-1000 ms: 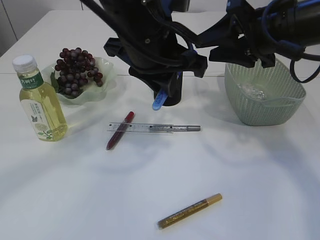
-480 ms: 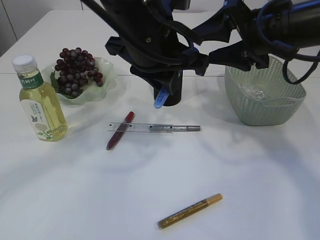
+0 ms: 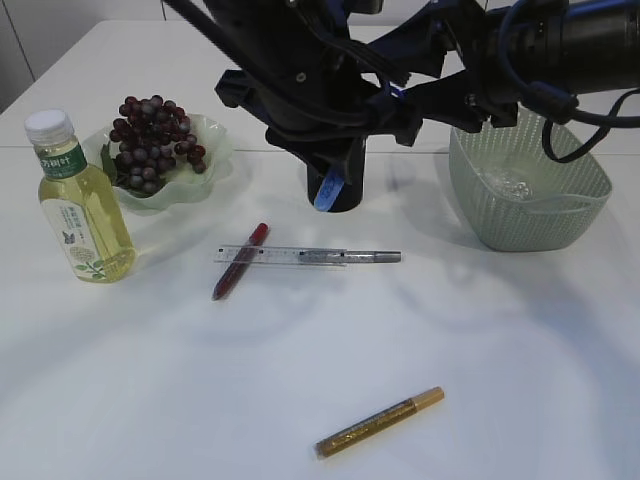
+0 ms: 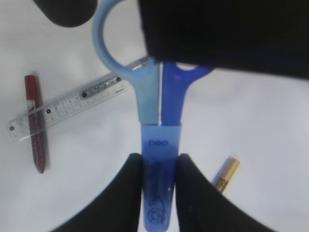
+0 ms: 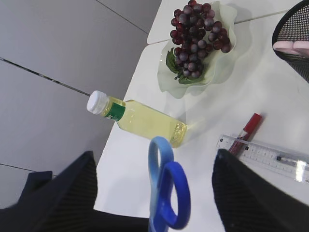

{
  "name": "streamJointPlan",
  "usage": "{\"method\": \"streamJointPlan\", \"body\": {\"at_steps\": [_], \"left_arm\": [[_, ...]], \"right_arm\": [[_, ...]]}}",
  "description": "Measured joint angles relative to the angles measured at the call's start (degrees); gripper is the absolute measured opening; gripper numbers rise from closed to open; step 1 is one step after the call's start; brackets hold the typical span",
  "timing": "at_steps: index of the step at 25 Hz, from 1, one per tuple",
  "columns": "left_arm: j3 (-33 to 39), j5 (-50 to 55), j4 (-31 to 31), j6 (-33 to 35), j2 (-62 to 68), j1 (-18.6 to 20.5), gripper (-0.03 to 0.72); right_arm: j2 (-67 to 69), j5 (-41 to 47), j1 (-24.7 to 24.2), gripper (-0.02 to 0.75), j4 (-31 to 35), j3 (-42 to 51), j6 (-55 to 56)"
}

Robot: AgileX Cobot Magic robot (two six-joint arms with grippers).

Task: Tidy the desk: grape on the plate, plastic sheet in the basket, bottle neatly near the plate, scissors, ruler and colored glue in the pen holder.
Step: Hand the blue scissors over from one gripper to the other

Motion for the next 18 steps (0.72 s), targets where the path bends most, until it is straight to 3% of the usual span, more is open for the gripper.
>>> {"method": "streamJointPlan", "body": {"at_steps": [18], "left_arm": [[-0.6, -4.9, -0.1, 0.0, 0.0, 0.0, 0.151]], "right_arm": [[2.2, 2.4, 0.0, 0.576, 6.5, 0.0, -2.8]]}}
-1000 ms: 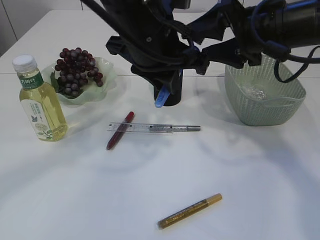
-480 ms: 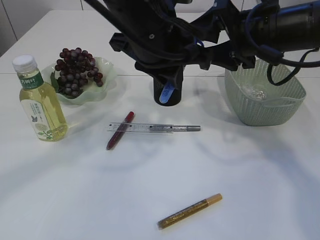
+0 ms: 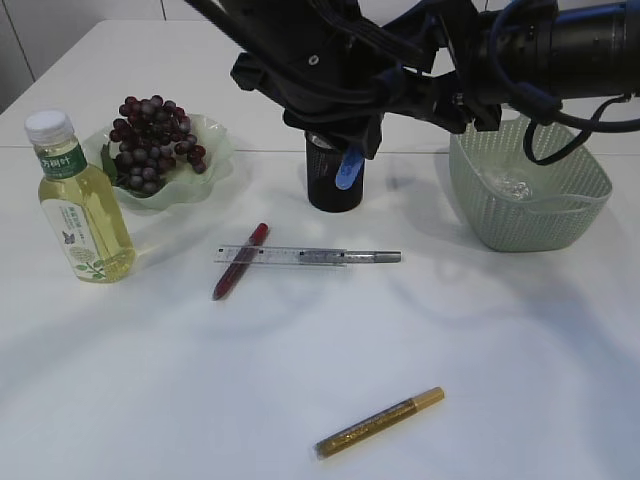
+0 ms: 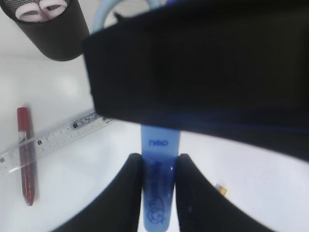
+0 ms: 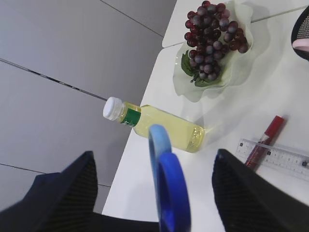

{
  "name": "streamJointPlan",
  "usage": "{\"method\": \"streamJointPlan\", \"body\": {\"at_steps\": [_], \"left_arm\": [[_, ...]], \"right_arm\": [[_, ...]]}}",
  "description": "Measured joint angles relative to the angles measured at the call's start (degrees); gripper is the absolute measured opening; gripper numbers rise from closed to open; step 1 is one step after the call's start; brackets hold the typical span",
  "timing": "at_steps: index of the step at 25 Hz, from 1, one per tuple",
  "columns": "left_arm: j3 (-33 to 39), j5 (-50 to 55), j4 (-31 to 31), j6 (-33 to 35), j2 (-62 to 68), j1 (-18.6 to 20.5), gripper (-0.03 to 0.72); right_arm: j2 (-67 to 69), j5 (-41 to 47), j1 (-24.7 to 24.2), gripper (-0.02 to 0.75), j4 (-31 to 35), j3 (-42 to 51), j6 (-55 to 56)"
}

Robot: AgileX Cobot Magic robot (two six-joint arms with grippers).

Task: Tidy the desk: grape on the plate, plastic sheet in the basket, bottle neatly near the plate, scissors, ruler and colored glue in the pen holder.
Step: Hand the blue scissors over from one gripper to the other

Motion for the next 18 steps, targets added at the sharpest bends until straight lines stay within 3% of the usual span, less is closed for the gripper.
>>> {"method": "streamJointPlan", "body": {"at_steps": [13, 18], "left_arm": [[0.0, -2.9, 0.0, 0.0, 0.0, 0.0, 0.151], [0.0, -3.4, 0.0, 0.0, 0.0, 0.0, 0.151]], "right_arm": [[0.0, 0.4, 0.0, 0.573, 0.8, 0.0, -0.2], [0.0, 0.9, 0.0, 0.459, 0.8, 0.0, -0.2]]}}
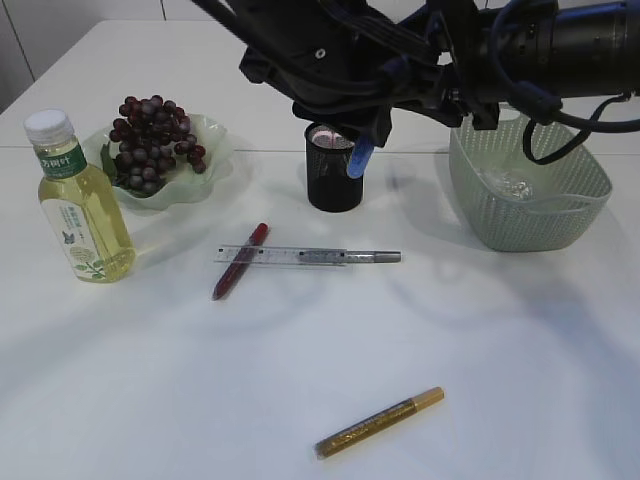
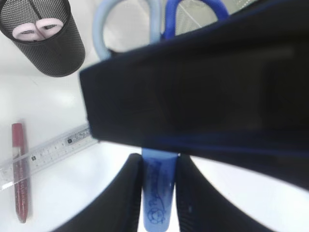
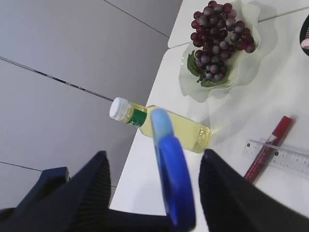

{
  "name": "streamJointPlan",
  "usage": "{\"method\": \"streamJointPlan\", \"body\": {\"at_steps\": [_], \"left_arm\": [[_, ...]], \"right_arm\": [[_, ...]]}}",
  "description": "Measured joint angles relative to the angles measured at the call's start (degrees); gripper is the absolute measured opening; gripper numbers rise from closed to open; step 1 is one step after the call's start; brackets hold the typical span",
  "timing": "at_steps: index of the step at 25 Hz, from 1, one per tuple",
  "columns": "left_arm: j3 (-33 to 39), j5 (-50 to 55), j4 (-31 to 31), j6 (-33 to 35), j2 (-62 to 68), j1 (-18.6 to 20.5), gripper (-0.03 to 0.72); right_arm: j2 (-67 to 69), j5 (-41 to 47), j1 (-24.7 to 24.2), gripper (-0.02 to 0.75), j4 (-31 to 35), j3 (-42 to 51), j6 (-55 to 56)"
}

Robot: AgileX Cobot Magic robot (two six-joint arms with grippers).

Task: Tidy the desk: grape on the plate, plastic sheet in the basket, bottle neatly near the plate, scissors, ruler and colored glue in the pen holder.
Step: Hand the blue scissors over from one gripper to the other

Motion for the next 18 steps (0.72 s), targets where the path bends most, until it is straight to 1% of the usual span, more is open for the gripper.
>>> {"method": "streamJointPlan", "body": {"at_steps": [5, 8, 12, 18], "left_arm": [[0.0, -0.9, 0.0, 0.0, 0.0, 0.0, 0.151], [0.0, -0.9, 0.0, 0.0, -0.3, 0.0, 0.151], [0.0, -0.9, 0.0, 0.0, -0.3, 0.0, 0.151], [0.0, -0.9, 0.0, 0.0, -0.6, 0.0, 0.151]], "right_arm": [[0.0, 0.5, 0.0, 0.293, 0.4, 0.0, 0.0], [0.1, 0.3, 0.0, 0.209, 0.4, 0.0, -0.1], [0.1, 0.0, 0.0, 0.145, 0.4, 0.0, -0.8], [0.1, -0.5, 0.0, 0.104, 0.4, 0.0, -2.2]]}}
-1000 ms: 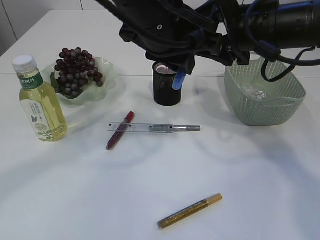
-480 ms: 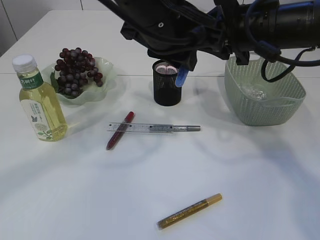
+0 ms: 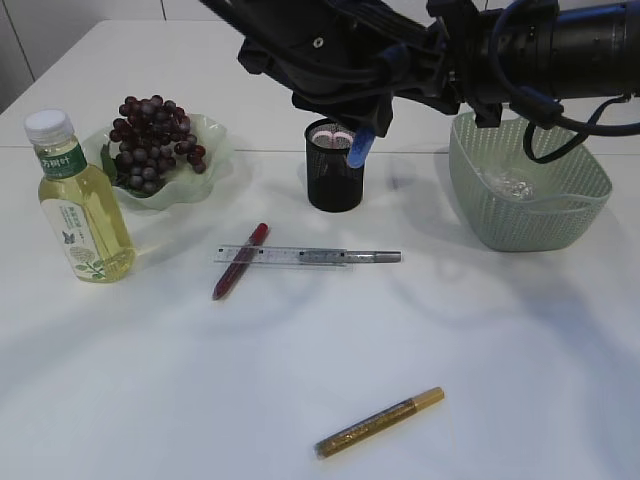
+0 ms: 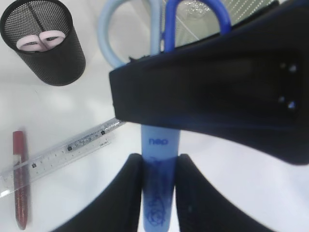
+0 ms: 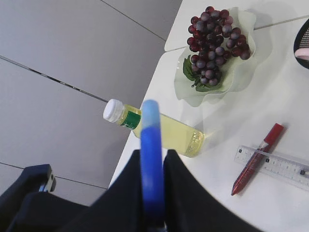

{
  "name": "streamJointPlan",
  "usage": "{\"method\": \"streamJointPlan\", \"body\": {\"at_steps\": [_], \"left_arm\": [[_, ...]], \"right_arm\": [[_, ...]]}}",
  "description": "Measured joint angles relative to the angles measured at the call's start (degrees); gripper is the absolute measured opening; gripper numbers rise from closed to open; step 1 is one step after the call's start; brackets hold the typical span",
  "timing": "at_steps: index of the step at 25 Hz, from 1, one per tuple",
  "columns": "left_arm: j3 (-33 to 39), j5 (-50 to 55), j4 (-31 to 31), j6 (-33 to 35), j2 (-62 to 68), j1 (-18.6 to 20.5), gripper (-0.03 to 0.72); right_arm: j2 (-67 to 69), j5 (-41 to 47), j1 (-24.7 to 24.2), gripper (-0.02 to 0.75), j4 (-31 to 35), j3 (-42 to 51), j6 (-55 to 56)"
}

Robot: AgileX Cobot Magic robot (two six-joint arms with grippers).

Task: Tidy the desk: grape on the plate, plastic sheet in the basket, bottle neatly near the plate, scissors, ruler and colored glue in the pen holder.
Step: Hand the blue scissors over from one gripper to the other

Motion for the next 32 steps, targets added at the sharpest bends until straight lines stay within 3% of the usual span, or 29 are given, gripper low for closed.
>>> {"method": "streamJointPlan", "body": {"at_steps": [21, 32], "left_arm": [[0.0, 0.0, -0.6, 0.0, 0.0, 0.0, 0.169], [0.0, 0.0, -2.1, 0.4, 0.0, 0.0, 0.249]], "right_arm": [[0.0, -0.1, 0.0, 0.100, 0.0, 0.0, -1.5], [0.0, 1.2, 0.0, 0.099, 0.5, 0.0, -1.6]]}}
